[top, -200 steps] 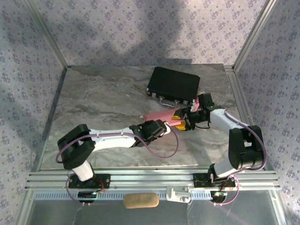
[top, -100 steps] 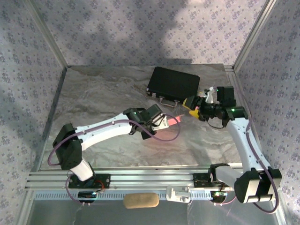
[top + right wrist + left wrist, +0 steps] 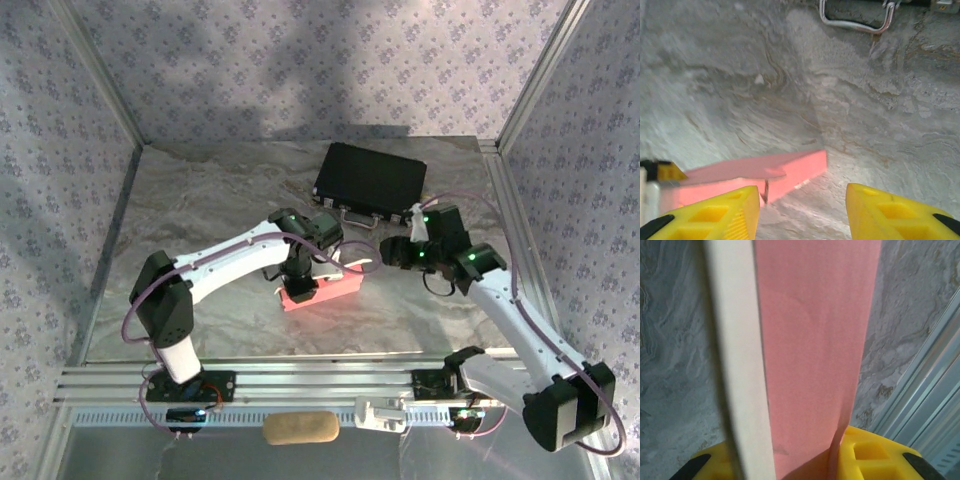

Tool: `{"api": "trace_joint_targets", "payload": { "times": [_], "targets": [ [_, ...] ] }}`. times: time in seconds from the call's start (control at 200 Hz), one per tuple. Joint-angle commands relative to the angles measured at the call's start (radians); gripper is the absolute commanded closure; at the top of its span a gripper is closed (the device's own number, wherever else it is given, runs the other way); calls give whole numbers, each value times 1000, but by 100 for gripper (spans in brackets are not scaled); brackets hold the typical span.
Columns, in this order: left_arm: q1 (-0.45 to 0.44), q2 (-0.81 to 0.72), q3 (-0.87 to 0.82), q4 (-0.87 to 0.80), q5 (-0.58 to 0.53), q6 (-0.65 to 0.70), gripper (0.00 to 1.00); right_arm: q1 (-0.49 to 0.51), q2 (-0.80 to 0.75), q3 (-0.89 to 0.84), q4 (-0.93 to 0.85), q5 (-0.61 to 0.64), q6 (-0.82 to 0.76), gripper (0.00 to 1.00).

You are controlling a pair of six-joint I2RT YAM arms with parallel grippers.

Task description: Fold the paper box

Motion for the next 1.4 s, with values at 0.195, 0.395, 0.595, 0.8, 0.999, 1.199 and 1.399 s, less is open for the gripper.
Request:
{"api": "trace_joint_targets", "payload": {
  "times": [0.195, 0.395, 0.595, 0.8, 0.999, 1.199, 1.399],
  "targets": [
    [45, 45, 12, 1, -29, 51, 65, 75, 19, -73, 197, 129, -191, 46],
    [46, 7, -19, 68, -42, 47, 64, 83, 80, -32, 203, 75, -248, 45],
    [59, -16, -22, 86, -15, 62, 63, 100, 119, -5, 196, 32, -299, 46],
    [61, -9, -25, 85, 1, 69, 63, 101, 140, 2, 196, 31, -321, 47],
    [63, -11, -19, 82, 16, 69, 62, 104, 182, 26, 182, 31, -341, 49],
    [61, -13, -15, 72, 18, 75, 61, 120, 186, 38, 189, 29, -359, 54],
    [63, -12, -7, 75, 17, 75, 60, 133, 209, 52, 163, 24, -367, 65]
  ]
}}
